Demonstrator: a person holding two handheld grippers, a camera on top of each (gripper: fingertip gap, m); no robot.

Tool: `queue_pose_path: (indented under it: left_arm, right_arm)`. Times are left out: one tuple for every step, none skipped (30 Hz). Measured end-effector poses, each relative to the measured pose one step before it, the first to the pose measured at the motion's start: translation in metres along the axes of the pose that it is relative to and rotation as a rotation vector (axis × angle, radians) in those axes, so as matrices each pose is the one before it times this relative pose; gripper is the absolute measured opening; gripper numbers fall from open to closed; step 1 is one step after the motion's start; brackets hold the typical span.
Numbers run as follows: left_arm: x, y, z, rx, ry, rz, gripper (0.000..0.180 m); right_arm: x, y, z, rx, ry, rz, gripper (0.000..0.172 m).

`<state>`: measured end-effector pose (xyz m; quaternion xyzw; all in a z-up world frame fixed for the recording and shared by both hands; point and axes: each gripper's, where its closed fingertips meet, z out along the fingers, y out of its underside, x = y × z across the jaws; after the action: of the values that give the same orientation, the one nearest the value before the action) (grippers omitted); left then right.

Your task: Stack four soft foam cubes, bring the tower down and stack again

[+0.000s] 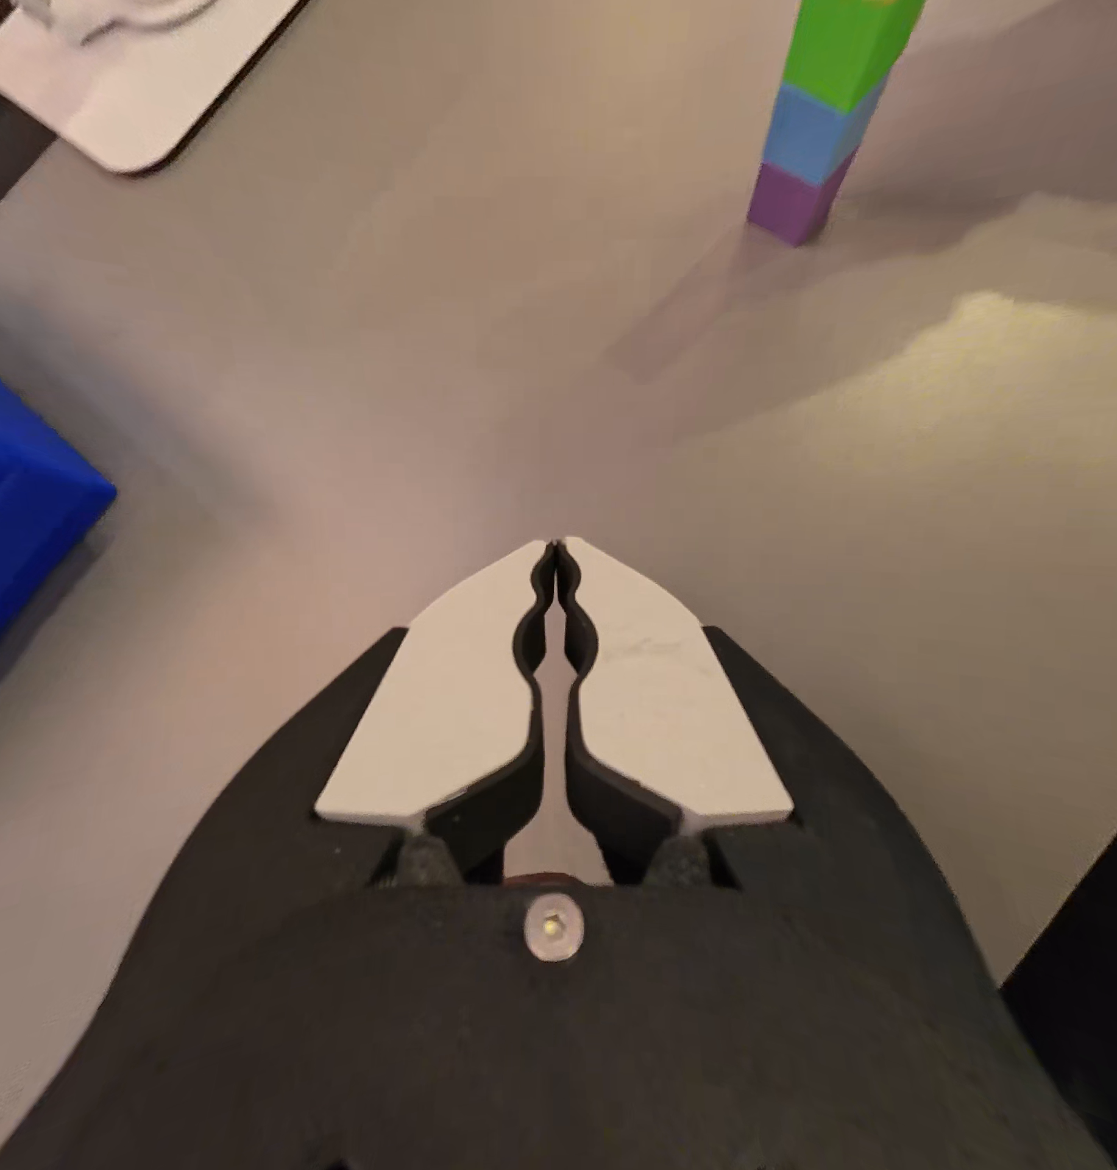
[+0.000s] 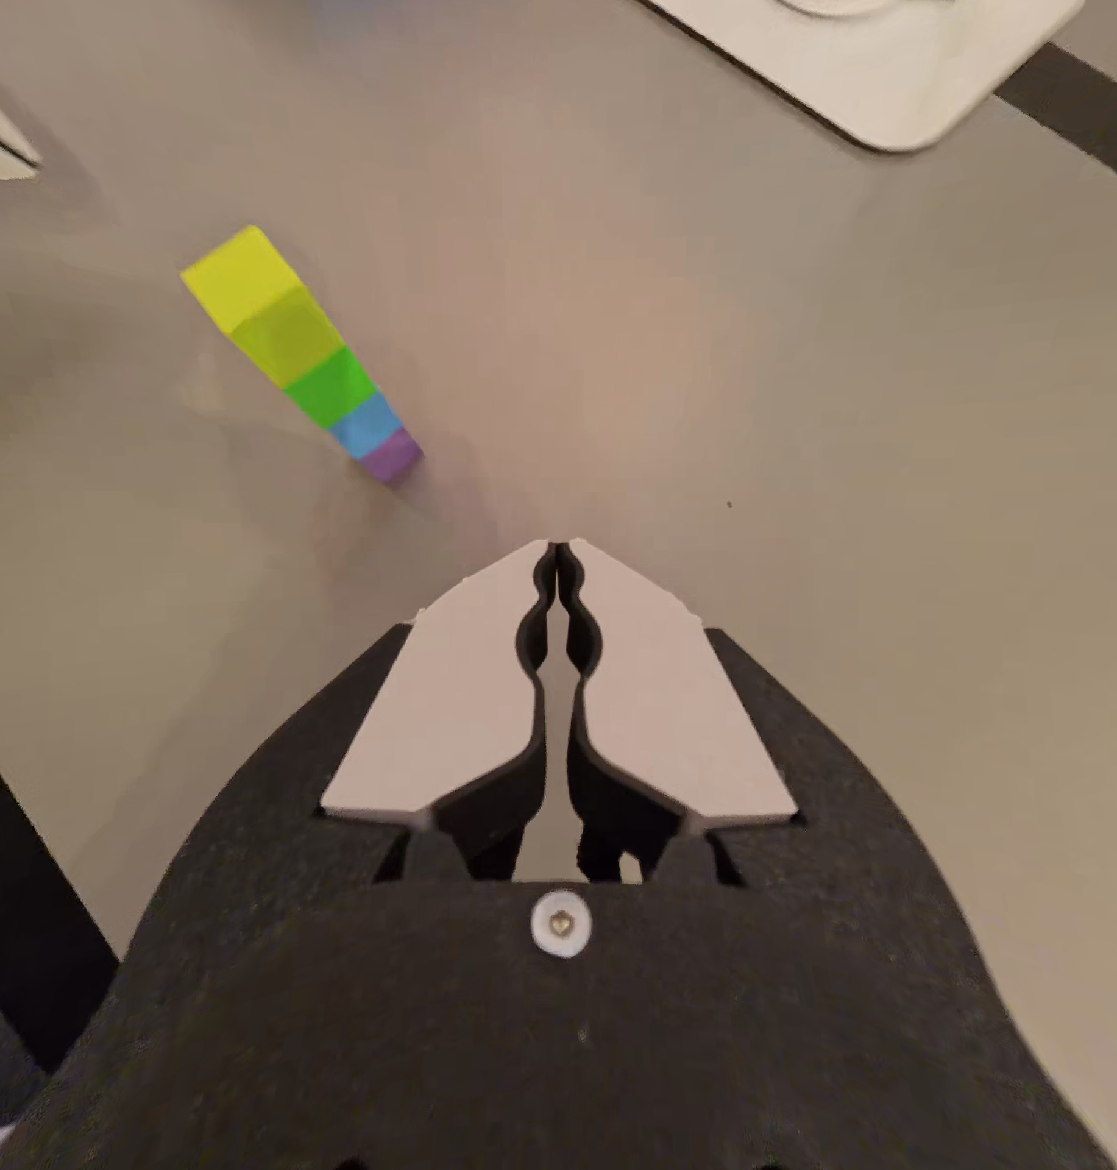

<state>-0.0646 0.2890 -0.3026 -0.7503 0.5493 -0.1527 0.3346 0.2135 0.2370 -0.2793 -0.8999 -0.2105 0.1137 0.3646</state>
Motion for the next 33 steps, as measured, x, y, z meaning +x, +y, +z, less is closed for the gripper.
queue_pose_path:
  left_arm:
    - [-0.00382,0.00590,-0.00103,0.0007,-0.0105,-0.0185,0.000]
    - [-0.00611,0.00734,-0.00064,-0.0104,-0.0246,-0.0046,0.000]
    - [-0.00709,0.00813,0.00008,-0.0164,-0.0292,0.0016,0.000]
    - [-0.00661,0.00824,0.00083,-0.0193,-0.0235,-0.0009,0.000]
    - [-0.00632,0.00820,0.00133,-0.0199,-0.0197,0.0016,0.000]
    - [-0.00657,0.00874,0.00164,-0.0255,-0.0185,-0.0003,0.000]
    - [-0.00599,0.00739,0.00149,-0.0209,-0.0122,-0.0049,0.000]
    - [-0.00638,0.00595,0.00102,-0.0164,-0.0181,0.0008,0.000]
    - [-0.00672,0.00557,0.00107,-0.0217,-0.0229,0.0055,0.000]
    - [-0.00575,0.00360,0.00104,-0.0159,-0.0180,-0.0009,0.000]
    - [-0.00404,0.00031,0.00098,0.0002,-0.0085,-0.0076,0.000]
    - [-0.00285,-0.00125,0.00139,0.0068,-0.0028,-0.0167,0.000]
    - [-0.00161,-0.00122,0.00209,0.0023,0.0017,-0.0218,0.000]
    - [-0.00093,-0.00124,0.00222,-0.0010,-0.0015,-0.0184,0.000]
    - [-0.00087,-0.00163,0.00193,0.0001,-0.0099,-0.0052,0.000]
    - [-0.00190,-0.00135,0.00159,-0.0026,-0.0204,0.0035,0.000]
    - [-0.00028,-0.00092,0.00154,-0.0080,-0.0072,0.0046,0.000]
    - [-0.00021,-0.00139,0.00154,-0.0039,-0.0055,0.0004,0.000]
    - [-0.00055,-0.00199,0.00146,0.0030,-0.0055,-0.0015,0.000]
    - [-0.00047,-0.00161,0.00165,0.0036,-0.0024,-0.0051,0.000]
    - [-0.00051,-0.00089,0.00207,0.0002,0.0007,-0.0069,0.000]
    - [-0.00072,-0.00011,0.00231,-0.0008,-0.0013,-0.0028,0.000]
    - [-0.00124,0.00078,0.00251,-0.0047,-0.0033,0.0012,0.000]
    - [-0.00097,0.00075,0.00235,-0.0040,-0.0013,0.0023,0.000]
    - [-0.00080,0.00055,0.00208,-0.0027,0.0008,-0.0012,0.000]
    - [-0.00060,0.00015,0.00172,-0.0016,0.0022,-0.0024,0.000]
    - [-0.00084,-0.00124,0.00093,0.0057,-0.0011,-0.0019,0.000]
    - [-0.00060,-0.00093,0.00085,0.0015,-0.0008,-0.0013,0.000]
    - [-0.00120,-0.00064,0.00100,-0.0012,-0.0055,0.0021,0.000]
    - [-0.00098,-0.00050,0.00090,-0.0009,-0.0041,0.0012,0.000]
    - [0.00008,-0.00100,0.00066,0.0037,0.0031,-0.0011,0.000]
    - [0.00008,-0.00046,0.00042,0.0017,0.0032,0.0000,0.000]
    - [-0.00075,0.00011,0.00012,-0.0015,-0.0014,0.0017,0.000]
  right_arm:
    - [0.00249,0.00559,-0.00042,0.0042,0.0220,0.0295,0.000]
    - [0.00209,0.00615,-0.00028,-0.0029,0.0137,0.0394,0.000]
    - [0.00287,0.00589,-0.00031,-0.0081,0.0146,0.0433,0.000]
    - [0.00244,0.00444,-0.00070,-0.0021,0.0130,0.0348,0.000]
    - [0.00165,0.00371,-0.00068,0.0006,0.0104,0.0235,0.000]
    - [0.00328,0.00492,-0.00056,-0.0115,0.0199,0.0211,0.000]
    - [0.00338,0.00495,-0.00046,-0.0177,0.0182,0.0218,0.000]
    - [0.00200,0.00288,-0.00062,-0.0038,0.0098,0.0240,0.000]
    - [0.00108,0.00172,-0.00085,0.0012,0.0016,0.0271,0.000]
    - [0.00245,0.00217,-0.00080,-0.0046,0.0101,0.0258,0.000]
    - [0.00347,0.00315,-0.00042,-0.0094,0.0184,0.0176,0.000]
    - [0.00256,0.00378,0.00017,-0.0142,0.0120,0.0102,0.000]
    - [0.00326,0.00342,0.00025,-0.0103,0.0190,0.0014,0.000]
    - [0.00343,0.00288,0.00036,-0.0079,0.0214,-0.0085,0.000]
    - [0.00345,0.00236,0.00037,-0.0060,0.0226,-0.0117,0.000]
    - [0.00417,0.00211,0.00031,-0.0071,0.0242,0.0021,0.000]
    - [0.00288,0.00129,0.00017,-0.0034,0.0103,0.0125,0.000]
    - [0.00189,-0.00002,0.00022,0.0043,0.0026,0.0103,0.000]
    - [0.00274,-0.00033,0.00013,0.0085,0.0107,0.0029,0.000]
    - [0.00408,0.00116,0.00057,-0.0032,0.0203,0.0003,0.000]
    - [0.00350,0.00259,0.00118,-0.0131,0.0184,-0.0039,0.000]
    - [0.00231,0.00236,0.00132,-0.0098,0.0135,-0.0093,0.000]
    - [0.00182,0.00146,0.00082,-0.0016,0.0132,-0.0098,0.000]
    - [0.00198,0.00146,0.00045,-0.0023,0.0165,-0.0079,0.000]
    - [0.00178,0.00163,0.00044,-0.0065,0.0118,-0.0011,0.000]
    - [0.00100,0.00082,0.00043,0.0000,0.0034,0.0043,0.000]
    - [0.00042,-0.00003,0.00019,0.0059,-0.0034,0.0059,0.000]
    - [0.00101,0.00054,0.00036,0.0014,0.0001,0.0039,0.000]
    - [0.00252,0.00153,0.00040,-0.0053,0.0101,0.0022,0.000]
    - [0.00255,0.00121,0.00036,-0.0031,0.0090,0.0027,0.000]
    - [0.00101,0.00066,0.00033,0.0003,-0.0023,0.0037,0.000]
    - [0.00081,0.00163,0.00053,-0.0077,-0.0044,0.0040,0.000]
    - [0.00229,0.00279,0.00062,-0.0179,0.0041,0.0055,0.000]
